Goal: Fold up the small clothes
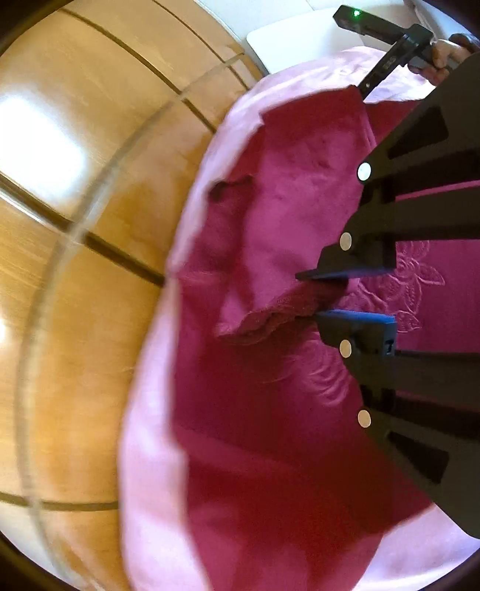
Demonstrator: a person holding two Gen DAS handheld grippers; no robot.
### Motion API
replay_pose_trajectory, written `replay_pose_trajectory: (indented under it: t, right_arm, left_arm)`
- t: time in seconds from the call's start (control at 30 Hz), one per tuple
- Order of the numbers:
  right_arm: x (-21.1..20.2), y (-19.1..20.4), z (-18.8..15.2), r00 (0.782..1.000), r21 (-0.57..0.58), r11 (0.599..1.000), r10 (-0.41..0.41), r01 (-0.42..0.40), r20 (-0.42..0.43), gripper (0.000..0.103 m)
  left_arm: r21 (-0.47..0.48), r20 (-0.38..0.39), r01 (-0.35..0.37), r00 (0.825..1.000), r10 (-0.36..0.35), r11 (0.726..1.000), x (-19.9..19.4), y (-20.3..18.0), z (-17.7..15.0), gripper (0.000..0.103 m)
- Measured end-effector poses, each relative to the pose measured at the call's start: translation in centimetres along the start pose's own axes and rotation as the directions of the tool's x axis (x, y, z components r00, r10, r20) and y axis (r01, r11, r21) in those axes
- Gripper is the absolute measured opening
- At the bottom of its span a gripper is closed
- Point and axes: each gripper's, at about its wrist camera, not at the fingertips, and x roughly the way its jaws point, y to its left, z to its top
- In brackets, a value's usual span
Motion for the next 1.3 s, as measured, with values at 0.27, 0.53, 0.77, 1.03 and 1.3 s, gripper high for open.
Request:
replay_pose_trajectory:
  t: [0.27,0.53,0.77,1.03,1.3]
  right_arm:
    - [-3.0,3.6,-1.9,1.0,-0.221,0.975,-0.01,0.012,0.012,0.039]
    - [-1.2,7.5,1.5,0.998,-0.234,0.971,0.063,-0.055,0.027,0.053]
    - [6.1,7.2,0.2,0.996,-0.259,0.964,-0.076,0.06,-0.05,0.054]
    - [3.7,8.7,-0.4,0.993,-0.267,0.957,-0.113,0.115,0.022,0.081]
    - [0.1,12.7,-6.5,0.999,-0.385,0.923,-0.012,0.023,0.031,0.094]
  left_arm:
    - [0.073,0.032,-0.087,0.996,0.085,0.994,-1.5,1.0,0.0,0.013]
    - [0.059,0.035,-0.135,0.99,0.133,0.989,-0.2,1.6,-0.8,0.013]
    - [0.091,0.015,-0.205,0.979,0.204,0.975,1.9,2.6,-1.2,0.018]
    - [0.0,0.019,-0.147,0.989,0.147,0.989,-3.5,5.9,-2.5,0.022]
    - [-0.332,0.106,-0.147,0.976,0.191,0.932,-13.4,18.3,-6.5,0.041]
